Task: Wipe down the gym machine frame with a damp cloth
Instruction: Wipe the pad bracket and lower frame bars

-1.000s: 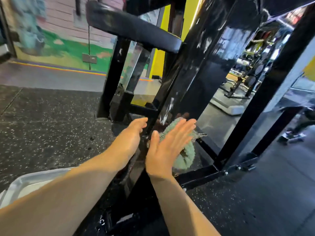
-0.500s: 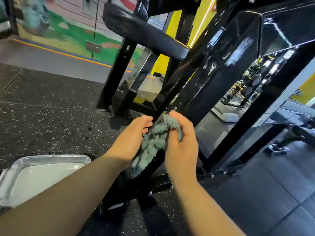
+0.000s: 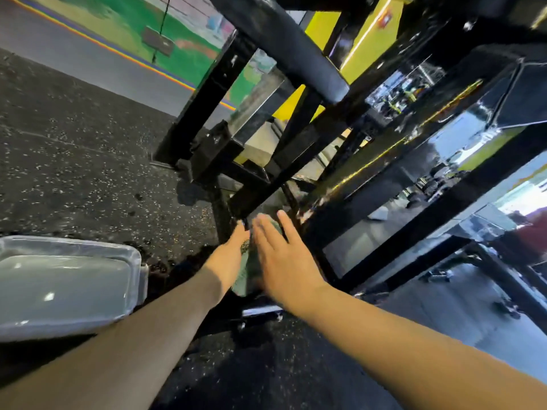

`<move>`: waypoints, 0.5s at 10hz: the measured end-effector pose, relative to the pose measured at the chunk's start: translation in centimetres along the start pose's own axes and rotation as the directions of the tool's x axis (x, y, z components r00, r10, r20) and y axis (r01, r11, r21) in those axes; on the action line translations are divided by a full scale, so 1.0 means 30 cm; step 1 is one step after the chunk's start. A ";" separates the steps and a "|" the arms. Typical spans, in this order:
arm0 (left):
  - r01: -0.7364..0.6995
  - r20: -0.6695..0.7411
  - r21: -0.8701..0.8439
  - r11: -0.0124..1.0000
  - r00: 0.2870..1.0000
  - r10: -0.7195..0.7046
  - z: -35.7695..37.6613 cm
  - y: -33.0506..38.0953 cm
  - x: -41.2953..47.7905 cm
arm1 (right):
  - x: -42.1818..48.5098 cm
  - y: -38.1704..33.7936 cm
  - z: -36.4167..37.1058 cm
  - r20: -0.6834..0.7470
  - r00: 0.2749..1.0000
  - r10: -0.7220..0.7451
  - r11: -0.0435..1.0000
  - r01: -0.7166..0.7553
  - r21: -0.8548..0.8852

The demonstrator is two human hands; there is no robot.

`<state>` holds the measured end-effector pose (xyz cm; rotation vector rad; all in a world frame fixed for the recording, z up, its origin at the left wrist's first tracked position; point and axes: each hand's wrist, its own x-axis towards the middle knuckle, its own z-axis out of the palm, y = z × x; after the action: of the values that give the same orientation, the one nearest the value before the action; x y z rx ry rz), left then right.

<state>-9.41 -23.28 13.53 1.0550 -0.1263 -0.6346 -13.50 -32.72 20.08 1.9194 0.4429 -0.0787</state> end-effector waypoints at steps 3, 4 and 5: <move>-0.088 0.087 -0.052 0.995 0.992 0.092 0.022 -0.116 0.213 | -0.025 0.210 -0.023 -0.041 0.996 0.075 0.996 -0.072 0.052; -0.219 0.217 -0.052 0.974 0.950 0.225 0.096 -0.186 0.478 | -0.042 0.371 -0.022 -0.339 0.900 0.273 0.962 -0.249 0.114; -0.273 -0.030 0.096 0.957 0.960 0.277 0.251 0.048 0.115 | -0.017 0.239 0.010 -0.220 0.915 0.337 0.934 -0.295 0.201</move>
<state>-8.92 -30.46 17.87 1.1142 -0.2618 -0.3562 -11.49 -35.43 26.43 2.1513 0.2920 0.3566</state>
